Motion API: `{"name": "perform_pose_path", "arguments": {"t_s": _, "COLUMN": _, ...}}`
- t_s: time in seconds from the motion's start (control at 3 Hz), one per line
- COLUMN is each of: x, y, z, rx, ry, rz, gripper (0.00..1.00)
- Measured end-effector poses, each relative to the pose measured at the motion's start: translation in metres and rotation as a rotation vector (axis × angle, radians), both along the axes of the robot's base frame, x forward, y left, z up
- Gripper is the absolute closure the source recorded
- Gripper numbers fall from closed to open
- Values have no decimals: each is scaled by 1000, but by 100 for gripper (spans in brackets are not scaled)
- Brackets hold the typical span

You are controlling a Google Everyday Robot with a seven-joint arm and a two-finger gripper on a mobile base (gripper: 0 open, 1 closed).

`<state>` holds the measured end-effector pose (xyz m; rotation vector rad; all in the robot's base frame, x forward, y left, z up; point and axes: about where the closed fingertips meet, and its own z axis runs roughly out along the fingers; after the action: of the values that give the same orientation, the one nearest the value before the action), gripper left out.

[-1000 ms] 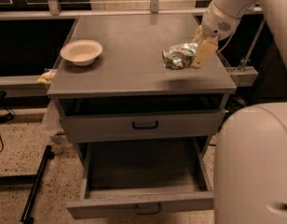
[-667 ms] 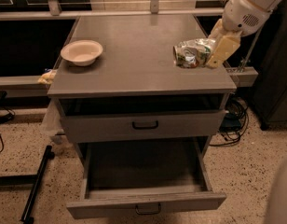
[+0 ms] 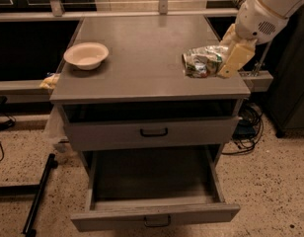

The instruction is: Place 7up can into middle drawer

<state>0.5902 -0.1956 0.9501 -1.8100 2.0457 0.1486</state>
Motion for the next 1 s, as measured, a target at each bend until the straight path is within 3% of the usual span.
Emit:
{"name": "perform_pose_path", "arguments": {"t_s": 0.67, "x": -42, "y": 12, "z": -30, "rx": 69, "ry": -105, "rz": -60, "gripper": 100}}
{"name": "perform_pose_path", "arguments": {"t_s": 1.0, "x": -52, "y": 22, "z": -103, "rx": 106, "ry": -76, "rz": -87, "gripper": 100}}
